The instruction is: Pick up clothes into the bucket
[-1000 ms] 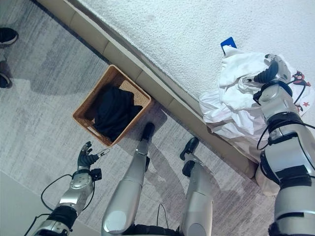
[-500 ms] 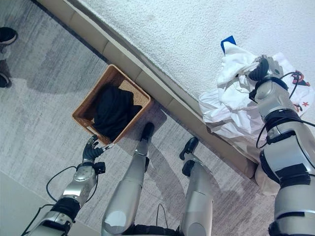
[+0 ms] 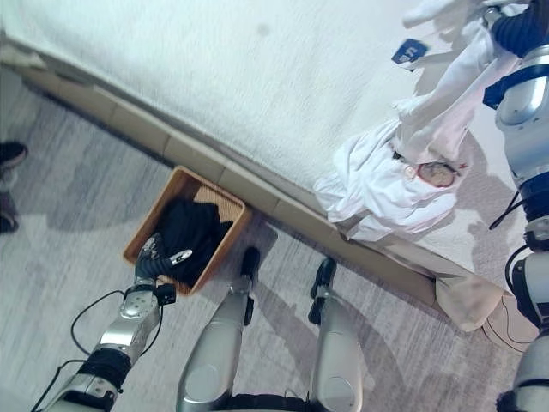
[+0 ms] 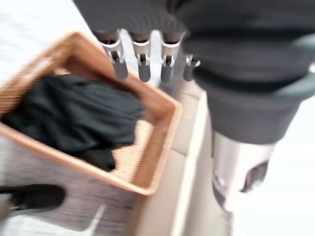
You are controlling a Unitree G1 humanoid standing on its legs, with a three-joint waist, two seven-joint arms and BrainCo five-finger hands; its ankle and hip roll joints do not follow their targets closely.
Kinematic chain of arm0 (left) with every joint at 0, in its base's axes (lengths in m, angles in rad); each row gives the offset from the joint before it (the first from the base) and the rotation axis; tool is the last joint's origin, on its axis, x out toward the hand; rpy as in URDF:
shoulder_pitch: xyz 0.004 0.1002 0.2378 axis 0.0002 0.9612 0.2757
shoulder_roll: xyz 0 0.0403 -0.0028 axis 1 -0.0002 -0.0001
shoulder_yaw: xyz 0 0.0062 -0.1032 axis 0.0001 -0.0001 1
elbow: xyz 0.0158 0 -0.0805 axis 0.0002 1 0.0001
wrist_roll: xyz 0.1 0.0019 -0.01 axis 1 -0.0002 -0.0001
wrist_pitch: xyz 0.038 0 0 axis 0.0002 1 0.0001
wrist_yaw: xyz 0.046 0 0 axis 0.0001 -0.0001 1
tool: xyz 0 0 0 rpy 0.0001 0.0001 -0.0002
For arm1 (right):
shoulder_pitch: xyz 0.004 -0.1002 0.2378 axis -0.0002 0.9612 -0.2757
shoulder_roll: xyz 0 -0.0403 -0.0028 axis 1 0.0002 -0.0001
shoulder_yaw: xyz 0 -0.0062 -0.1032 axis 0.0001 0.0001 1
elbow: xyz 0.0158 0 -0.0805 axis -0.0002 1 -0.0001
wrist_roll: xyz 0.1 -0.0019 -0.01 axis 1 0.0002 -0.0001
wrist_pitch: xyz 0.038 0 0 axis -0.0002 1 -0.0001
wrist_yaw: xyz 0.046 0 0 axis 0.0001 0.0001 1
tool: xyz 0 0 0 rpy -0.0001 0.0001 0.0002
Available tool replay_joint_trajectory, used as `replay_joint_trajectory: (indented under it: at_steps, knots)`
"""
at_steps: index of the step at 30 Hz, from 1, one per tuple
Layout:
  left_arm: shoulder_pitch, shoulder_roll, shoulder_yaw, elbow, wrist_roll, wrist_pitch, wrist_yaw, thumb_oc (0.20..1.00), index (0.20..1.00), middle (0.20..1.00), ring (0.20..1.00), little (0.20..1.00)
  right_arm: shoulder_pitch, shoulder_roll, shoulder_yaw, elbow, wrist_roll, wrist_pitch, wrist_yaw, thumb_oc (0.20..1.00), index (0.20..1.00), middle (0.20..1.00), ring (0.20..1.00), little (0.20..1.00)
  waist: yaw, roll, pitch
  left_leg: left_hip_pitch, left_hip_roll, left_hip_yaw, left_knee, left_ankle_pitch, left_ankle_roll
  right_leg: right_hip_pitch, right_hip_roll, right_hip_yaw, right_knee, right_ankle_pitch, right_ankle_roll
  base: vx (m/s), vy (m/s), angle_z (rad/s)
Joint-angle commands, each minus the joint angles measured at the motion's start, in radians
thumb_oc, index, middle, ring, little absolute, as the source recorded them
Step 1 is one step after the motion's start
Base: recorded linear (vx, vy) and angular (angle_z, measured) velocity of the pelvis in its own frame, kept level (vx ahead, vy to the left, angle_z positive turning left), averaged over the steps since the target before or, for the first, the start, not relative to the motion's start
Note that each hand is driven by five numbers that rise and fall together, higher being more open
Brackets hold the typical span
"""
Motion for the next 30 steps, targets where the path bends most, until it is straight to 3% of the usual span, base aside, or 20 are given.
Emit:
replay_joint_trajectory:
  at_steps: [1, 8, 16, 26, 28, 30]
  knots:
    - [0.036, 0.031, 0.017, -0.055, 0.046, -0.028, -0.011, 1.0, 1.0, 1.0, 1.0, 1.0, -0.02, -0.077, -0.03, -0.073, -0.029, -0.012, -0.067, 0.2, 0.2, 0.2, 0.2, 0.2, -0.03, -0.022, -0.096, 0.002, -0.008, 0.0, 0.052, -0.073, -0.006, 0.069, -0.008, -0.013, 0.044, -0.065, 0.059, 0.08, 0.02, -0.18]
    - [0.003, 0.076, 0.008, -0.205, 0.073, -0.031, -0.036, 1.0, 1.0, 1.0, 1.0, 1.0, 0.011, -0.066, -0.085, -0.177, 0.027, -0.04, -0.06, 0.2, 0.2, 0.2, 0.2, 0.2, -0.062, -0.025, -0.192, 0.106, 0.004, 0.028, -0.011, -0.074, -0.01, 0.169, 0.011, -0.004, -0.037, -0.052, 0.066, 0.09, 0.015, -0.14]
    - [-0.114, 0.107, -0.062, -0.433, 0.041, -0.025, -0.107, 1.0, 1.0, 1.0, 1.0, 1.0, 0.04, 0.028, -0.041, -0.318, 0.199, -0.092, 0.079, 0.2, 0.2, 0.2, 0.2, 0.2, -0.106, -0.033, -0.315, 0.216, 0.022, 0.083, -0.064, -0.086, -0.014, 0.273, 0.046, 0.024, -0.133, -0.04, 0.069, 0.09, -0.007, -0.16]
    - [-0.439, -0.016, -0.293, -0.338, 0.001, 0.007, -0.13, 1.0, 1.0, 1.0, 1.0, 1.0, 0.003, 0.132, 0.108, -0.464, 0.387, -0.1, 0.249, 0.2, 0.2, 0.2, 0.2, 0.2, -0.162, -0.035, -0.405, 0.302, 0.036, 0.12, -0.102, -0.098, -0.016, 0.347, 0.057, 0.046, -0.163, -0.046, 0.068, 0.07, -0.016, -0.11]
    - [-0.545, -0.068, -0.383, -0.285, -0.063, 0.016, -0.146, 1.0, 1.0, 1.0, 1.0, 1.0, -0.002, 0.164, 0.166, -0.522, 0.478, -0.102, 0.309, 0.2, 0.2, 0.2, 0.2, 0.2, -0.179, -0.031, -0.434, 0.329, 0.04, 0.131, -0.116, -0.1, -0.015, 0.368, 0.057, 0.048, -0.177, -0.044, 0.069, 0.07, -0.011, -0.18]
    - [-0.56, -0.078, -0.398, -0.278, -0.078, 0.018, -0.153, 1.0, 1.0, 1.0, 1.0, 1.0, 0.003, 0.168, 0.172, -0.533, 0.495, -0.102, 0.319, 0.2, 0.2, 0.2, 0.2, 0.2, -0.18, -0.03, -0.44, 0.335, 0.041, 0.131, -0.118, -0.1, -0.015, 0.375, 0.058, 0.048, -0.181, -0.044, 0.069, 0.04, -0.009, -0.14]
